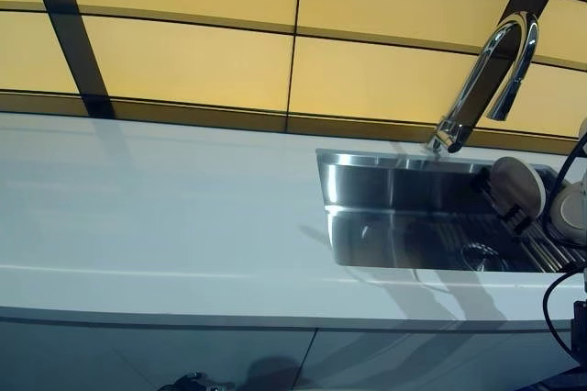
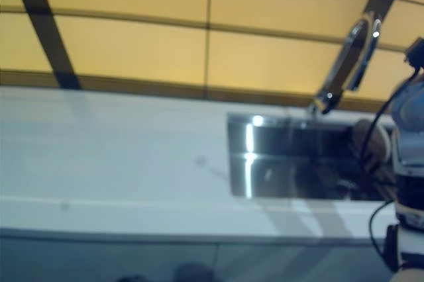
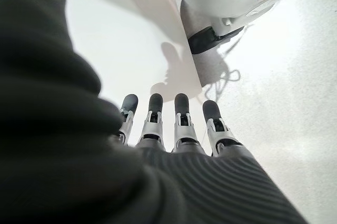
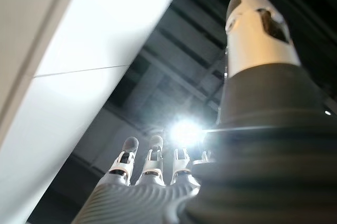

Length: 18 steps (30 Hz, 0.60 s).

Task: Take plates into dishwasher

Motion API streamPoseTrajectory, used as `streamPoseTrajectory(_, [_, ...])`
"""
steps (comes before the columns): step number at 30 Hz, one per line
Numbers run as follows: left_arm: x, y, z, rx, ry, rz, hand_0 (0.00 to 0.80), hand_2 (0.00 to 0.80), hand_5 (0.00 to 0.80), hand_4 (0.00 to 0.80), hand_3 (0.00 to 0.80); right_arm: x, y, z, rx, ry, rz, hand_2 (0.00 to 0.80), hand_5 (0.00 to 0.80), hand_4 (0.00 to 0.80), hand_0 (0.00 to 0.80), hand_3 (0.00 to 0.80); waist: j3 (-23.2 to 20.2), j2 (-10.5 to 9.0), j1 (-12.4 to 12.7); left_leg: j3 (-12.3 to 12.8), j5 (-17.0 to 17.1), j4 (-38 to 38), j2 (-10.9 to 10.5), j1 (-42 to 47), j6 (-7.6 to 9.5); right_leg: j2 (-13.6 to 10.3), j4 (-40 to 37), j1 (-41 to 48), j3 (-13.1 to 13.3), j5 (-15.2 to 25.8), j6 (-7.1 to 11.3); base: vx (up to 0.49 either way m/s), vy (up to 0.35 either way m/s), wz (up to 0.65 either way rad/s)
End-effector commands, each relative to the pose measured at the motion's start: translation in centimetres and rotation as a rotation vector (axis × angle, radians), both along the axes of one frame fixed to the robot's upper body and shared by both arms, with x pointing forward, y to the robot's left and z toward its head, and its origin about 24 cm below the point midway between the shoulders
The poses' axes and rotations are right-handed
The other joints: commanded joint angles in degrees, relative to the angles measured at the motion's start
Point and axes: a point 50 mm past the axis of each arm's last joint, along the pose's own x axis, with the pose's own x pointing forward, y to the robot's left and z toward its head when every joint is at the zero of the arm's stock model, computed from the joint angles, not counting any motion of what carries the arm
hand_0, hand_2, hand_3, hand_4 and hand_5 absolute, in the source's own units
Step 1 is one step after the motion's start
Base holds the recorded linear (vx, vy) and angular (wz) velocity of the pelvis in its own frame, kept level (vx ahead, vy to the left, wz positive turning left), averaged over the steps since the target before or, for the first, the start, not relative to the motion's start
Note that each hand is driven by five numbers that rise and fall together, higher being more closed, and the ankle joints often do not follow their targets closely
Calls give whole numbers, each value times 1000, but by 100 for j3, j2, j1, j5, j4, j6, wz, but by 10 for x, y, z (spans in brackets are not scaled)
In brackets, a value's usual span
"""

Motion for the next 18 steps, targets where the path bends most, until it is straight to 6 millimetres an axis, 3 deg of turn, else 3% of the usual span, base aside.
streamPoseTrajectory(1, [25,5,7,9,-58,-24,0,0,0,0,0,1,-21,8,-2,115,19,0,0,0,0,0,251,170,122,-182,-1055,40,-394,510,307,119,577,-654,-205,498,121,58,17,-2])
streamPoseTrajectory(8, [11,14,6,42,-5,-31,0,0,0,0,0,13,-30,-9,24,235,209,0,0,0,0,0,334,164,132,-163,-1056,40,-285,570,244,66,466,-683,-214,640,169,67,-34,-19])
streamPoseTrajectory(12, [9,28,9,85,22,-20,0,0,0,0,0,15,-29,-14,27,251,267,0,0,0,0,0,354,97,210,-163,-1051,40,-136,478,148,-602,375,-675,-192,1358,368,32,-285,-24])
streamPoseTrajectory(13, [10,34,11,95,24,-20,0,0,0,0,0,15,-27,-16,26,251,277,0,0,0,0,0,382,97,237,-142,-1043,40,-27,469,97,-894,434,-742,-192,1734,450,15,-414,-43])
streamPoseTrajectory(14, [10,37,13,102,23,-24,0,0,0,0,0,16,-25,-17,25,249,284,0,0,0,0,0,412,123,242,-146,-1034,40,86,473,58,-1039,494,-814,-144,1889,484,13,-476,-54])
streamPoseTrajectory(18, [24,48,21,136,-12,-46,0,0,0,0,0,16,-16,-15,37,218,294,0,0,0,0,0,537,180,323,-381,-988,308,791,300,-201,-1508,399,-829,191,2145,581,-53,-644,-12])
